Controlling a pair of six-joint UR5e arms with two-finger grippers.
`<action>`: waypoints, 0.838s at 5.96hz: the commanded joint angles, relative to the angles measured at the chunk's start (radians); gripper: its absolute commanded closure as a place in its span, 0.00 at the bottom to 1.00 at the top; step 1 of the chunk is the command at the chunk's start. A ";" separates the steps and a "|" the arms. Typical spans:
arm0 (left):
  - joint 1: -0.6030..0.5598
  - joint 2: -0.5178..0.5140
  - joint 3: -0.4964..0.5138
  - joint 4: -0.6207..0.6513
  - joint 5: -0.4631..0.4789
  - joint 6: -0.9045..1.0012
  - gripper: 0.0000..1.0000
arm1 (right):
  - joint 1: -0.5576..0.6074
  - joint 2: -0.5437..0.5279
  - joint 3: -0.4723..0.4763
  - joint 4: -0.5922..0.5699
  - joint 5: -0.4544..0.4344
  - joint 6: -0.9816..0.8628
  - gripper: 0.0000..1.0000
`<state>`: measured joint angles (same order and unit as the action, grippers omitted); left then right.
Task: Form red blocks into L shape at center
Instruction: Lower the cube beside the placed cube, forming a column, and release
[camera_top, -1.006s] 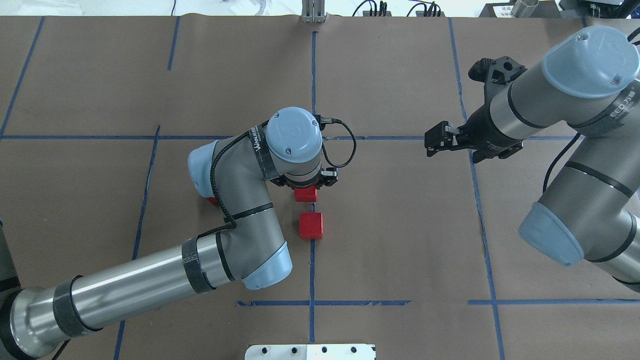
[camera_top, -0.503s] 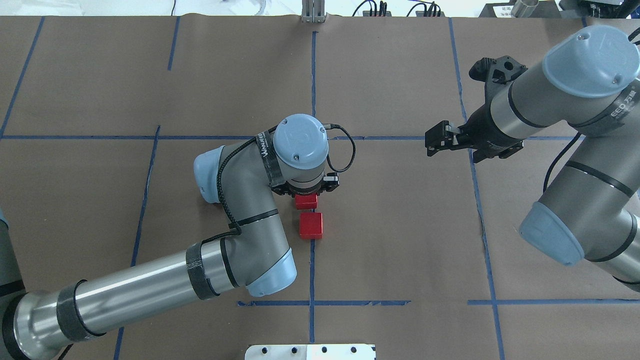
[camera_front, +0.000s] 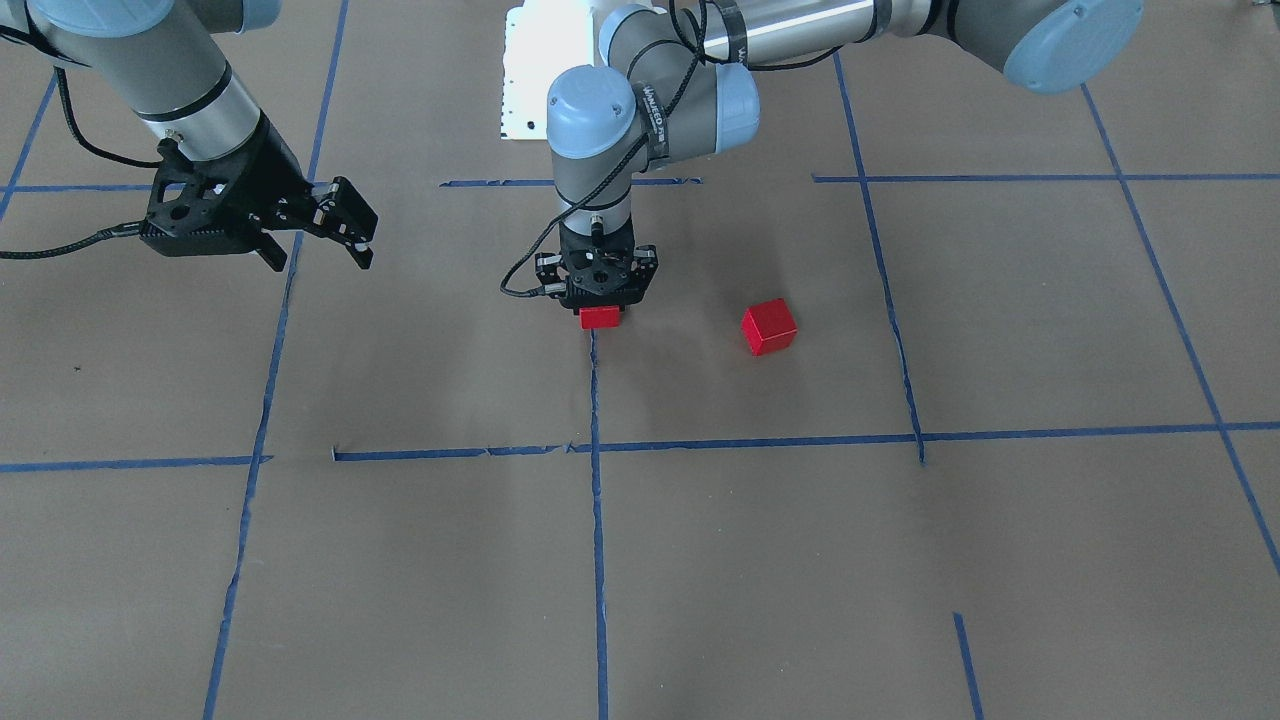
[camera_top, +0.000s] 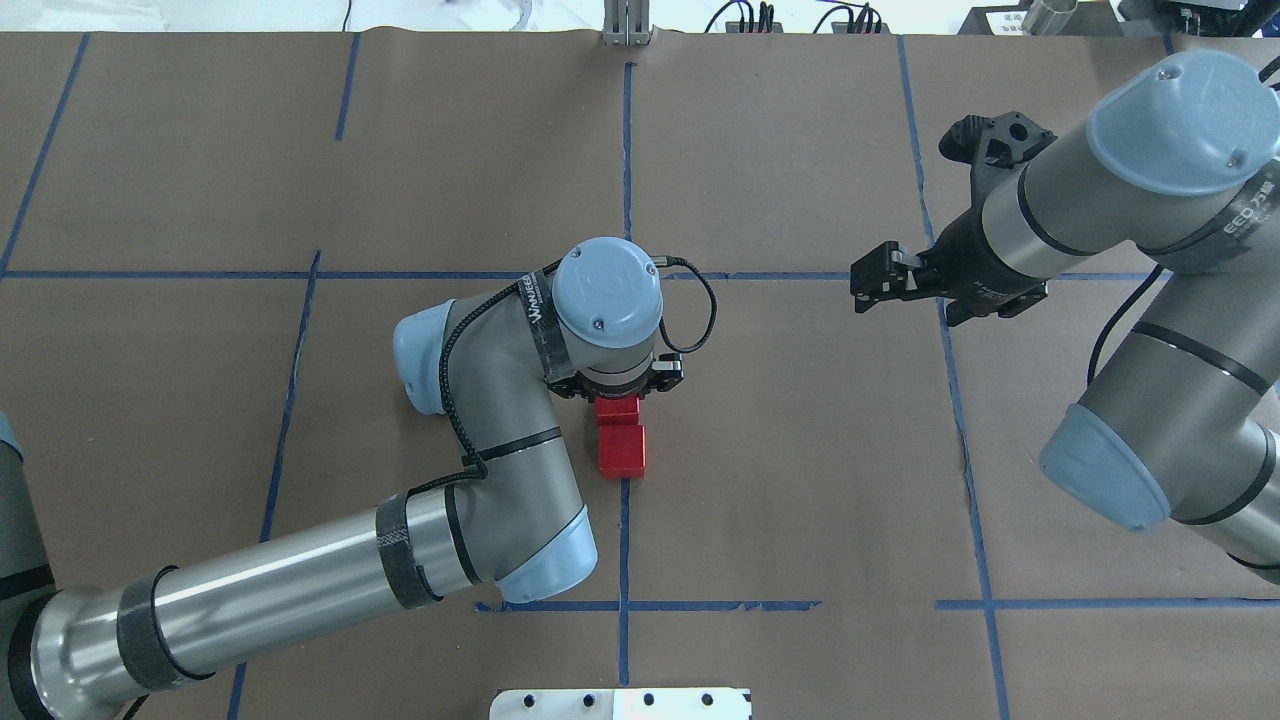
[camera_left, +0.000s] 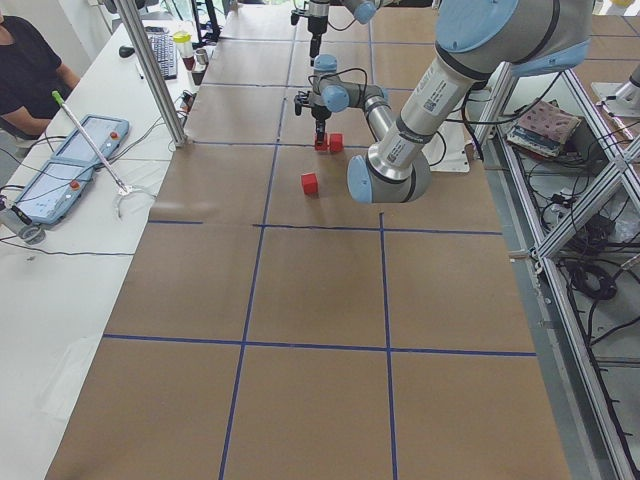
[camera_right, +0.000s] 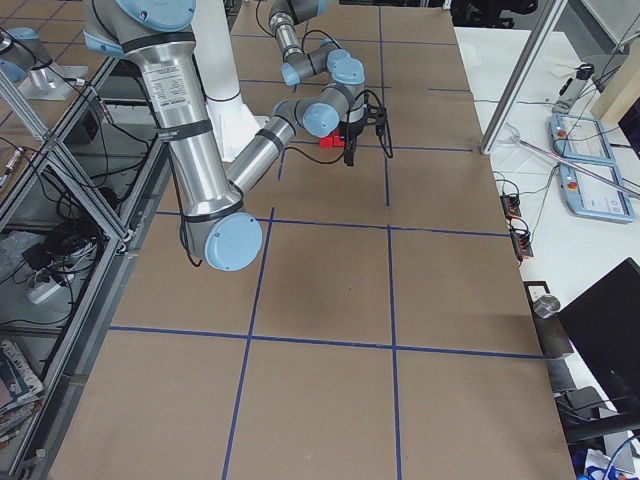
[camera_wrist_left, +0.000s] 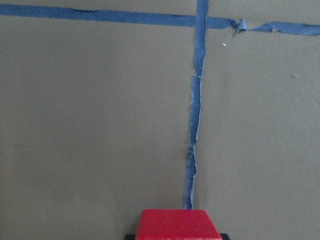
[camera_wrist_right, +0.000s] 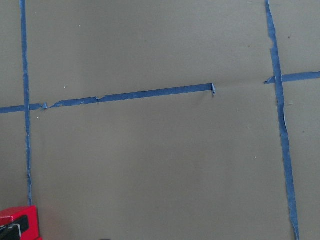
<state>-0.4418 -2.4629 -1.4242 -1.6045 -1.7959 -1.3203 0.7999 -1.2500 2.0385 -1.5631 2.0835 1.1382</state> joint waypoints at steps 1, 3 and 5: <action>0.006 -0.001 -0.001 -0.002 0.001 0.001 1.00 | 0.001 0.000 -0.003 0.000 0.001 0.000 0.00; 0.009 0.002 -0.001 -0.005 0.001 0.003 1.00 | 0.001 -0.002 -0.003 0.000 0.001 0.000 0.00; 0.009 0.005 -0.001 -0.009 0.001 0.009 0.92 | -0.001 -0.002 -0.003 0.000 0.001 0.002 0.00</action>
<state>-0.4327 -2.4588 -1.4252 -1.6119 -1.7948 -1.3144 0.8004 -1.2517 2.0356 -1.5631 2.0847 1.1387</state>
